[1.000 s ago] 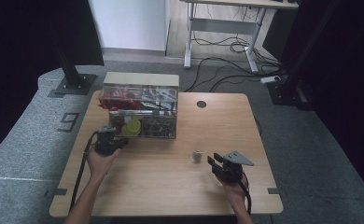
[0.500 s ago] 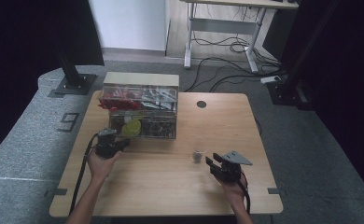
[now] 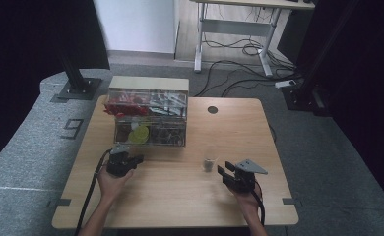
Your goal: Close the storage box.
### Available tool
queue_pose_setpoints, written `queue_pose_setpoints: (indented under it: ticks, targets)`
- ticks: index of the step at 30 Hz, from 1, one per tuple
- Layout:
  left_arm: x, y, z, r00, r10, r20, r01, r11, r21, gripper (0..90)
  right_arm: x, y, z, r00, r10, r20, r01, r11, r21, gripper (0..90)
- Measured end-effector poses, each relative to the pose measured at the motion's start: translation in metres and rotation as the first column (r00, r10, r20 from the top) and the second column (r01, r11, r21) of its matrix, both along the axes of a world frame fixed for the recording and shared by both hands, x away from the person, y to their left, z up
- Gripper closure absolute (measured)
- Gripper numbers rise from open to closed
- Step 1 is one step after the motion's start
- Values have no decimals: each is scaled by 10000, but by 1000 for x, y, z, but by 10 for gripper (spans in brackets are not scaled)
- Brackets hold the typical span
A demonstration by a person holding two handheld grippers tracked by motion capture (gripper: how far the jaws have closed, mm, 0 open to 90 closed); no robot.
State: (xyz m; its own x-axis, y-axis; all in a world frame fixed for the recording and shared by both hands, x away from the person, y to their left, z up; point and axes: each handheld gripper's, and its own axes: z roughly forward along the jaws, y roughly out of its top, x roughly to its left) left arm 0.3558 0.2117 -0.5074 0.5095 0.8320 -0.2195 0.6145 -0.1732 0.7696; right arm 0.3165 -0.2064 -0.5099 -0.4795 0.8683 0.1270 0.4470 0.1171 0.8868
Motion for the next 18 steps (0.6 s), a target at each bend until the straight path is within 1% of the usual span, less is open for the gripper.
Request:
queue_pose_setpoints:
  ticks: [2, 4, 6, 7, 8, 9, 13, 14, 15, 18]
  targets:
    - [-7, 0, -3, 9999, -46, 114, 46, 10000, 20, 858, -1, -2, 0, 10000, -29, -8, 29, 10000, 63, 572]
    - [-12, 0, -6, 9997, -43, 245, 39, 9998, 170, 818, -2, -4, 0, 10000, -30, -15, 30, 9999, 116, 566]
    - [-18, -2, -10, 9991, -60, 425, 34, 9981, 615, 762, -5, -7, -1, 10000, -19, -30, 19, 10000, 60, 557]
    - [-20, -2, -11, 9988, -102, 474, 65, 9970, 770, 735, -6, -8, -2, 10000, -25, -30, 26, 10000, 64, 552]
    - [-22, -2, -11, 9987, -147, 489, 104, 9962, 860, 712, -7, -10, -3, 10000, -27, -57, 28, 10000, 34, 548]
    - [-24, -2, -13, 9985, -197, 513, 153, 9962, 855, 692, -7, -12, -4, 10000, -39, -57, 39, 10000, 33, 546]
    - [-32, -3, -20, 9986, -239, 462, 194, 9953, 945, 605, -9, -19, -7, 9996, 15, -278, -10, 9998, 192, 527]
    - [-34, -4, -22, 9989, -219, 422, 179, 9957, 911, 594, -10, -20, -8, 9996, 3, -289, 2, 9998, 188, 522]
    - [-36, -4, -25, 9992, -241, 332, 209, 9953, 950, 585, -11, -21, -8, 9995, -14, -303, 19, 9999, 166, 515]
    - [-39, -4, -28, 9994, -231, 249, 203, 9940, 1071, 556, -13, -25, -9, 9995, -18, -317, 23, 9999, 150, 494]
